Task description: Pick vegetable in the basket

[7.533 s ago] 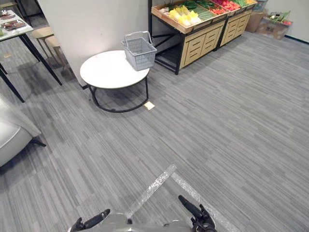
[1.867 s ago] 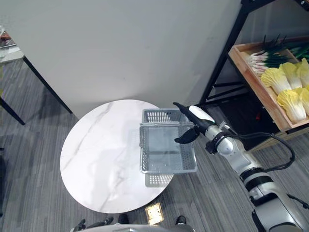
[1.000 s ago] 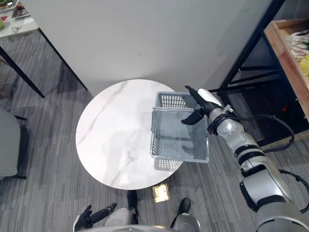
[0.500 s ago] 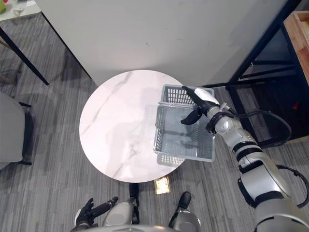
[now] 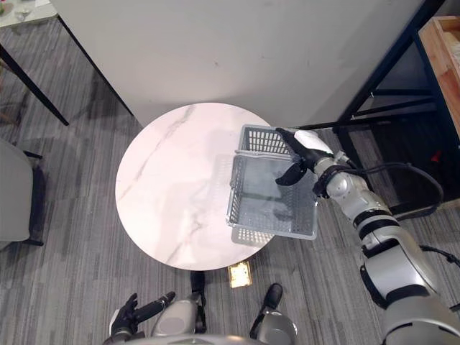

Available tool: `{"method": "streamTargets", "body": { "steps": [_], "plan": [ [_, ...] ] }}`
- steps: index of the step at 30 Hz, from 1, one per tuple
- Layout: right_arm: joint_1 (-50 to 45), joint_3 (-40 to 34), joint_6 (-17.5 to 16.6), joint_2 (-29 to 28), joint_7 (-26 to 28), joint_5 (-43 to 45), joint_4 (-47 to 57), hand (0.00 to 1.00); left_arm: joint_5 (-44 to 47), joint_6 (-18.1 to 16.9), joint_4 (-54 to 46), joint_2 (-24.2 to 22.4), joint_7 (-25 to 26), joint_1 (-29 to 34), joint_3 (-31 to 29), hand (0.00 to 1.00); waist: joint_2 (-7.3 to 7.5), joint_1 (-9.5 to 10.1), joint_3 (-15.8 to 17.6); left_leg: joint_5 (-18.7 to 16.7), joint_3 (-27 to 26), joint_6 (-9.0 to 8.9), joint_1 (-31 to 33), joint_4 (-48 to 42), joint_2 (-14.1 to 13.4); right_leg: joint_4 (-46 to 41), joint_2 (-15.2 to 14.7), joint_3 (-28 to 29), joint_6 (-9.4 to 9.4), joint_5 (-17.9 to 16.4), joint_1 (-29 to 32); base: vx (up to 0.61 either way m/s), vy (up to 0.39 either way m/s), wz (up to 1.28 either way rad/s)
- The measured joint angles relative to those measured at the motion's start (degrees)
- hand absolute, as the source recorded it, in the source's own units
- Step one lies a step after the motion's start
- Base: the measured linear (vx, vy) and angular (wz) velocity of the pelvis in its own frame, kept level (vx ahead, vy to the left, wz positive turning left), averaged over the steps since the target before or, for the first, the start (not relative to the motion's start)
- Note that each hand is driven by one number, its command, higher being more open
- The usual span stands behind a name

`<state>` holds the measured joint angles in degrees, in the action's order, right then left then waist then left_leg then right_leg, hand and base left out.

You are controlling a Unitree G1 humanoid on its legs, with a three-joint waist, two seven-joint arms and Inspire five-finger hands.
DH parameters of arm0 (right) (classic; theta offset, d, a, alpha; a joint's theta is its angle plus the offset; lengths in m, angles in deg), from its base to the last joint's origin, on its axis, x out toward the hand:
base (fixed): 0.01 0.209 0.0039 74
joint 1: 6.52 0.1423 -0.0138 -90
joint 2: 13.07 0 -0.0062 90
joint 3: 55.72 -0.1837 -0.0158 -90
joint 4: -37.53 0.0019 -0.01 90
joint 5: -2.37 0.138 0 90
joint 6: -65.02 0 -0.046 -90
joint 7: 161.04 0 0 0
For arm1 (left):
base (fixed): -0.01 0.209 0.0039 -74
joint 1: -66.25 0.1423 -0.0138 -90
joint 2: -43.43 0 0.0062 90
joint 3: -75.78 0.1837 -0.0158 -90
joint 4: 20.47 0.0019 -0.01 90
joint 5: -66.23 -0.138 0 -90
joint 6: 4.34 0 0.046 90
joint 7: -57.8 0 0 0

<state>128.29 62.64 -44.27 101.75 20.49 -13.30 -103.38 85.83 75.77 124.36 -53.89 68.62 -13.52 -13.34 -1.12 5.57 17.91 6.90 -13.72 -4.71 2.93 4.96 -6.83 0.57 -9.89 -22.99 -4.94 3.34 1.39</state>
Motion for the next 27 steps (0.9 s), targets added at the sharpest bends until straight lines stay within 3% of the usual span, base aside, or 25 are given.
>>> {"method": "streamTargets", "body": {
  "steps": [2,3,27],
  "plan": [
    [0.0,-0.1,0.0,0.3,0.0,0.0,0.0,1.00,0.0,0.0,0.0,0.0,0.0,0.0,0.0,1.00,0.00,-0.02,0.0,0.0,-0.2,0.00,0.0,0.0,0.0,-0.2,0.0,0.3,0.00,0.0,0.2,-0.02,0.018,-0.06],
    [0.0,-0.1,-0.1,0.4,0.0,0.0,0.0,0.00,0.0,0.0,0.0,0.0,0.0,0.0,0.0,1.00,0.00,-0.02,0.0,0.0,-0.3,0.00,0.0,0.0,0.0,-0.4,0.0,0.5,0.00,0.0,0.4,-0.03,0.021,-0.09],
    [-1.8,-0.5,-2.2,0.8,0.4,0.1,0.1,0.00,-0.1,0.1,0.0,0.0,0.2,-0.1,0.1,1.00,-0.04,0.07,-0.1,0.0,-0.9,-0.05,-0.2,0.0,-0.1,-1.0,-0.1,1.6,0.05,0.0,1.1,-0.01,0.005,-0.01]
  ]
}}
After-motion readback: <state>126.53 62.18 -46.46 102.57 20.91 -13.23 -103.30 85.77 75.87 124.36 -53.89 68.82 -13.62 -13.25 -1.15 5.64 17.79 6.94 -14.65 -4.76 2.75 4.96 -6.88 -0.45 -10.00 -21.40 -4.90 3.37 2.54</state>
